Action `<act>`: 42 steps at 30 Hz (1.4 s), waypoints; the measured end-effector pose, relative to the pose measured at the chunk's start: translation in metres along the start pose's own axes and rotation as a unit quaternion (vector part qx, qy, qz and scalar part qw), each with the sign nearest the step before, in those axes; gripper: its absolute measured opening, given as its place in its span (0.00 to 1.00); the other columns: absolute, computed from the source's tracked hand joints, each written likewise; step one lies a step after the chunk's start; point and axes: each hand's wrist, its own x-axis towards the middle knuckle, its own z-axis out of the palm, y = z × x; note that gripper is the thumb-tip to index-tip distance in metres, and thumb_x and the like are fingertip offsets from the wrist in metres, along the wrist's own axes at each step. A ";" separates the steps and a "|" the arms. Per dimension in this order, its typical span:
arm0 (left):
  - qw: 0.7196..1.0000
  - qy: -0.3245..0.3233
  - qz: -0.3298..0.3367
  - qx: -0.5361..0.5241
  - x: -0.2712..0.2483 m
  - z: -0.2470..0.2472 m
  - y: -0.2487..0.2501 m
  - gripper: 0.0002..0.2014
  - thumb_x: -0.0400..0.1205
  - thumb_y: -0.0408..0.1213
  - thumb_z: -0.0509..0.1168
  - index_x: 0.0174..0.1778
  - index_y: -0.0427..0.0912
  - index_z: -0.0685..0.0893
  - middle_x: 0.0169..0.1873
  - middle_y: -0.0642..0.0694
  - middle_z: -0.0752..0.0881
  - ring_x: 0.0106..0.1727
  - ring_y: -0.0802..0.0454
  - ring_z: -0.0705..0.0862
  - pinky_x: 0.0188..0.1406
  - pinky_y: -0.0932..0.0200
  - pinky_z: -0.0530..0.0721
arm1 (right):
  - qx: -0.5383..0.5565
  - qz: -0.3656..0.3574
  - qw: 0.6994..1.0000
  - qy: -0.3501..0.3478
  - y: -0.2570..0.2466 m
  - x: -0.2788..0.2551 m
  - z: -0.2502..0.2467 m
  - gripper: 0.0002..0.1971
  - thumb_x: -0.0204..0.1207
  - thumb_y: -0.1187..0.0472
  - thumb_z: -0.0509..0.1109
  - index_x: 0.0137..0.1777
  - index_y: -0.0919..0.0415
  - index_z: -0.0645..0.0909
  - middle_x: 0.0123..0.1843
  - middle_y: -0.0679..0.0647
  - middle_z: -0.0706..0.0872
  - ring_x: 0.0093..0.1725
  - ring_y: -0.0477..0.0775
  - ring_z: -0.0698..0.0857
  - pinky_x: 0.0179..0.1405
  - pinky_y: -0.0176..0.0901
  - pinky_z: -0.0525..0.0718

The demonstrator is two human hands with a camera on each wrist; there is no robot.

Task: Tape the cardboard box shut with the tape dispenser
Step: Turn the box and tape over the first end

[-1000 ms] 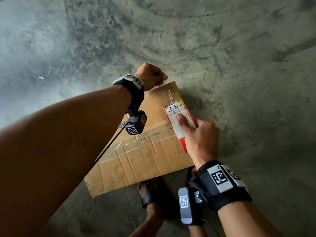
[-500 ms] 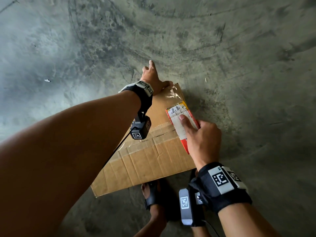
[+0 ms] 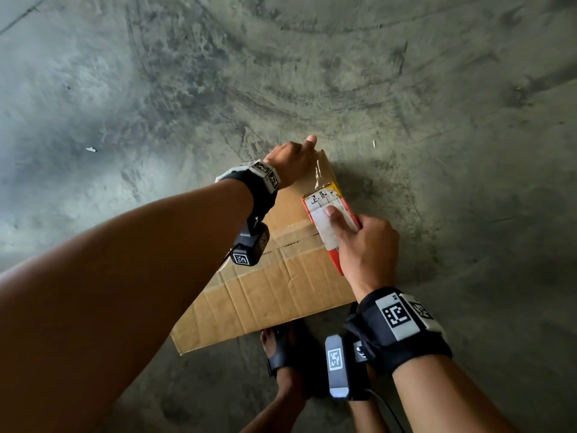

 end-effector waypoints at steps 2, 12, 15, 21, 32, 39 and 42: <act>0.998 0.015 0.057 0.031 -0.006 0.003 -0.003 0.27 0.92 0.51 0.44 0.70 0.36 0.79 0.71 0.35 0.80 0.75 0.40 0.75 0.70 0.55 0.72 | 0.001 -0.001 1.000 -0.006 -0.001 -0.002 -0.002 0.29 0.78 0.34 0.71 0.49 0.63 0.93 0.42 0.58 0.94 0.37 0.58 0.92 0.30 0.42 0.81; 0.969 0.041 0.204 0.132 -0.035 0.020 -0.055 0.29 0.91 0.49 0.44 0.88 0.49 0.48 0.88 0.49 0.47 0.88 0.46 0.42 0.88 0.45 0.47 | 0.000 0.006 1.000 -0.007 -0.003 -0.002 -0.003 0.30 0.78 0.35 0.71 0.45 0.66 0.91 0.39 0.59 0.93 0.35 0.57 0.91 0.27 0.43 0.83; 0.959 0.039 0.233 0.159 -0.037 0.027 -0.056 0.28 0.92 0.51 0.40 0.88 0.51 0.47 0.88 0.52 0.46 0.88 0.48 0.40 0.87 0.48 0.43 | -0.006 0.003 1.000 -0.002 -0.002 -0.002 -0.001 0.30 0.78 0.34 0.71 0.46 0.66 0.91 0.41 0.60 0.93 0.36 0.57 0.91 0.27 0.42 0.83; 0.954 0.017 0.251 0.163 -0.035 0.035 -0.059 0.27 0.92 0.50 0.39 0.88 0.51 0.47 0.87 0.54 0.45 0.88 0.48 0.39 0.87 0.49 0.42 | -0.021 0.001 1.000 -0.005 -0.003 -0.004 -0.006 0.28 0.79 0.37 0.72 0.45 0.67 0.90 0.41 0.61 0.93 0.30 0.54 0.83 0.19 0.33 0.65; 0.953 0.010 0.253 0.164 -0.033 0.040 -0.059 0.27 0.92 0.50 0.39 0.88 0.54 0.45 0.87 0.56 0.44 0.87 0.50 0.38 0.86 0.50 0.41 | -0.071 0.090 0.993 -0.020 -0.013 0.007 -0.003 0.30 0.75 0.35 0.73 0.48 0.66 0.91 0.47 0.64 0.93 0.45 0.67 0.91 0.33 0.46 0.78; 0.955 -0.007 0.244 0.170 -0.030 0.037 -0.058 0.26 0.92 0.50 0.38 0.88 0.56 0.44 0.87 0.59 0.42 0.87 0.51 0.38 0.87 0.50 0.42 | -0.063 0.110 0.992 -0.020 -0.021 -0.001 -0.003 0.29 0.75 0.35 0.73 0.51 0.65 0.91 0.48 0.63 0.93 0.47 0.65 0.91 0.35 0.46 0.81; 0.953 -0.015 0.248 0.174 -0.030 0.035 -0.057 0.26 0.92 0.50 0.38 0.88 0.57 0.44 0.87 0.58 0.42 0.87 0.51 0.38 0.86 0.50 0.42 | -0.053 0.119 0.991 -0.027 -0.016 -0.012 -0.010 0.28 0.77 0.37 0.73 0.51 0.66 0.91 0.47 0.63 0.93 0.45 0.64 0.91 0.31 0.41 0.73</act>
